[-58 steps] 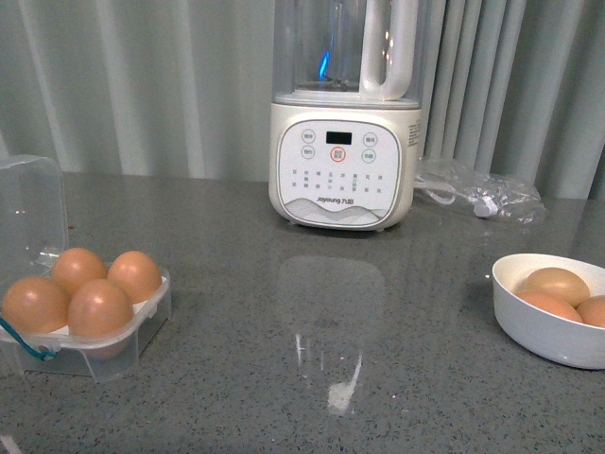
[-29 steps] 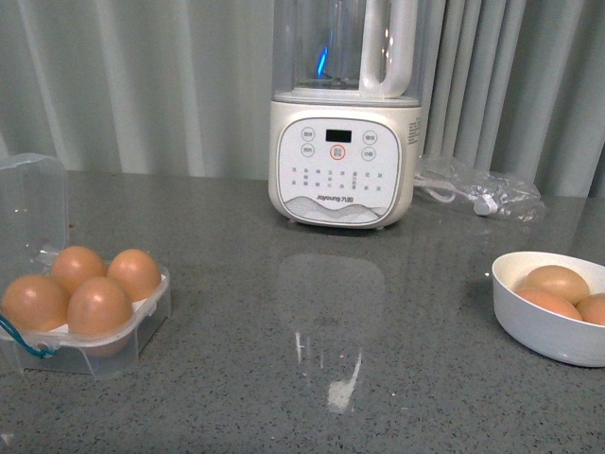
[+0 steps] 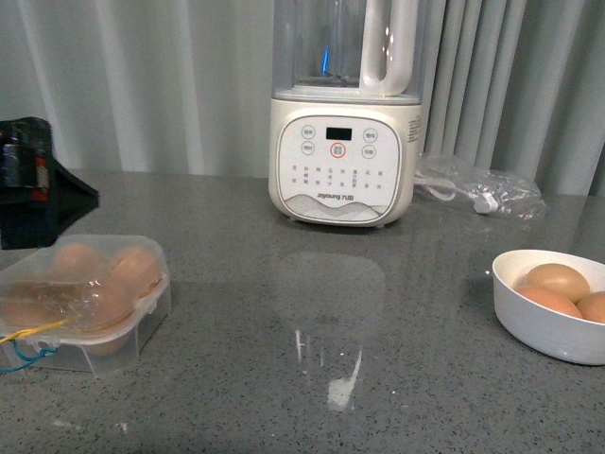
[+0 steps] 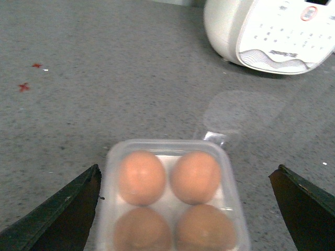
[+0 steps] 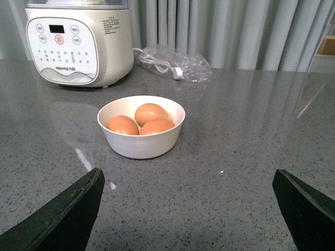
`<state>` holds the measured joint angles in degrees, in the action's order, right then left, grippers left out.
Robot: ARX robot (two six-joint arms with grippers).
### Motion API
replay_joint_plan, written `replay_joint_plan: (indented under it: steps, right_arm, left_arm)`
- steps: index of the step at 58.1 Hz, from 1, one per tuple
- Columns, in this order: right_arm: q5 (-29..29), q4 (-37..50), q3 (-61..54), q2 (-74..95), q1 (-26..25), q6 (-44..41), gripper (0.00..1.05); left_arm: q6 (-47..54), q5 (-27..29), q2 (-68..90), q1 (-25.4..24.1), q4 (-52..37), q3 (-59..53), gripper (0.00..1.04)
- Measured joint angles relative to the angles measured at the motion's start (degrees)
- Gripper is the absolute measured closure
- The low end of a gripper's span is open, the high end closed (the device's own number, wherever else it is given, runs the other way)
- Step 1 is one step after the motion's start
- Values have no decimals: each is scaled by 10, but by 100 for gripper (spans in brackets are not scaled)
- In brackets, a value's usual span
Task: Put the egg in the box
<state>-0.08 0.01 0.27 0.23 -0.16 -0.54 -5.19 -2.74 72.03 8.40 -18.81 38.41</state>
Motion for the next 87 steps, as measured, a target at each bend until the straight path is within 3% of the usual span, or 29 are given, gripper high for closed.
replay_joint_plan:
  steps: [11,42,77,84,87]
  right_arm:
    - [0,0,0,0,0,0,7]
    - [0,0,0,0,0,0,7]
    - [0,0,0,0,0,0,7]
    - [0,0,0,0,0,0,7]
    - [0,0,0,0,0,0,7]
  left_arm:
    - [2,-5,0,20,7,-1,7]
    - [0,-4,-119,-15,127,33,7]
    - [0,-115,-404,-142,279,-66,7]
    - [-10,-114,-407,-157,290,-77,7]
    - [5,-57,-419,-142,235,-105,15]
